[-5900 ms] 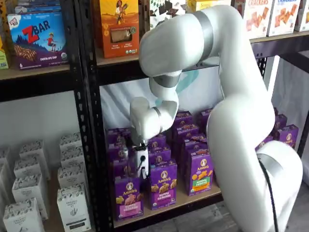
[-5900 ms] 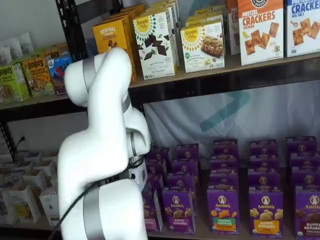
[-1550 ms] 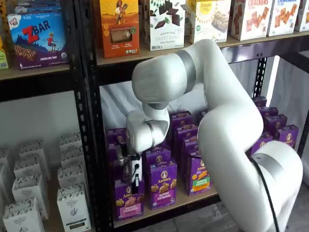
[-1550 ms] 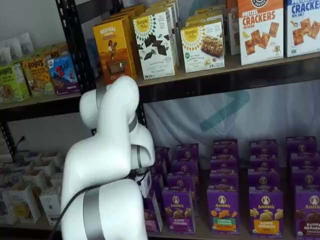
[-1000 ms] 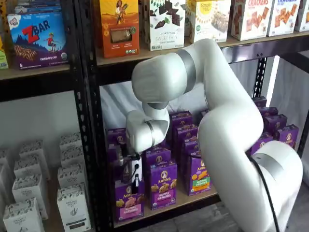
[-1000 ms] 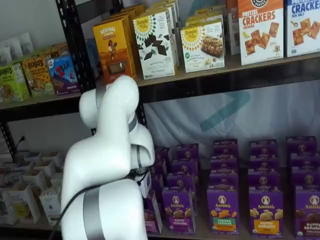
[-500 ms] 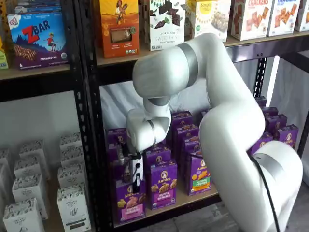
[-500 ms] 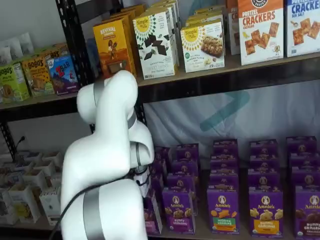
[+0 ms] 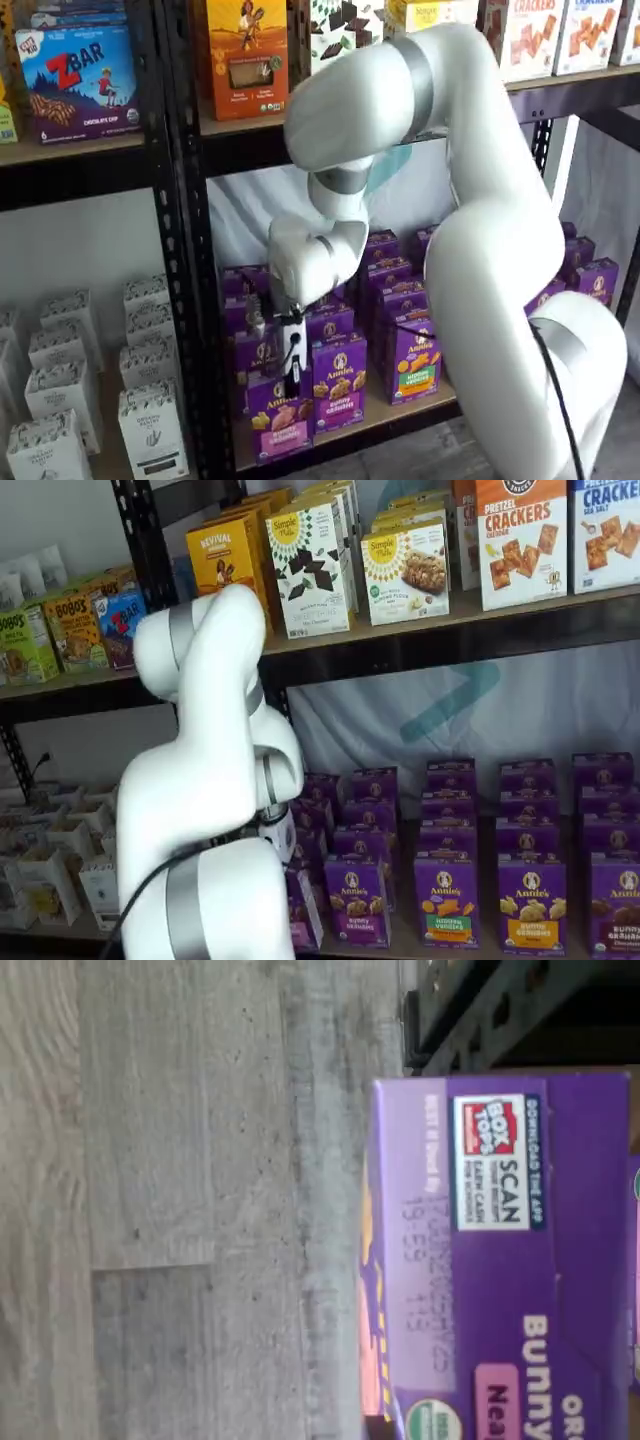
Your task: Pick up the purple box with a pink patch in the middle, on the bottom shelf, the first box from the left
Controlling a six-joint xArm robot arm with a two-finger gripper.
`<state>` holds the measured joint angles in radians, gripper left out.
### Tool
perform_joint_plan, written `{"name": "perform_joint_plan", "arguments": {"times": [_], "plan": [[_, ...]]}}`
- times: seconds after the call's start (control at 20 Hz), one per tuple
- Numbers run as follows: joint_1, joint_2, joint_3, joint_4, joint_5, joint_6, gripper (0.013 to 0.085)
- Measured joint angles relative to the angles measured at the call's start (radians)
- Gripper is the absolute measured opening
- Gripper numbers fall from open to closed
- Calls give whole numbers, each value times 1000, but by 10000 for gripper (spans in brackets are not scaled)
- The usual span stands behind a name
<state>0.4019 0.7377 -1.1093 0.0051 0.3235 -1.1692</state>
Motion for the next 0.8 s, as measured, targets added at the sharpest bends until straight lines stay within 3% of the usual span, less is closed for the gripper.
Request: {"name": "perform_joint_plan", "arguments": {"times": [0.4,0.8], "plan": [[-20,-185,181,-83,6,58,290],[-44,-345,309,-70,47,22,290]]}}
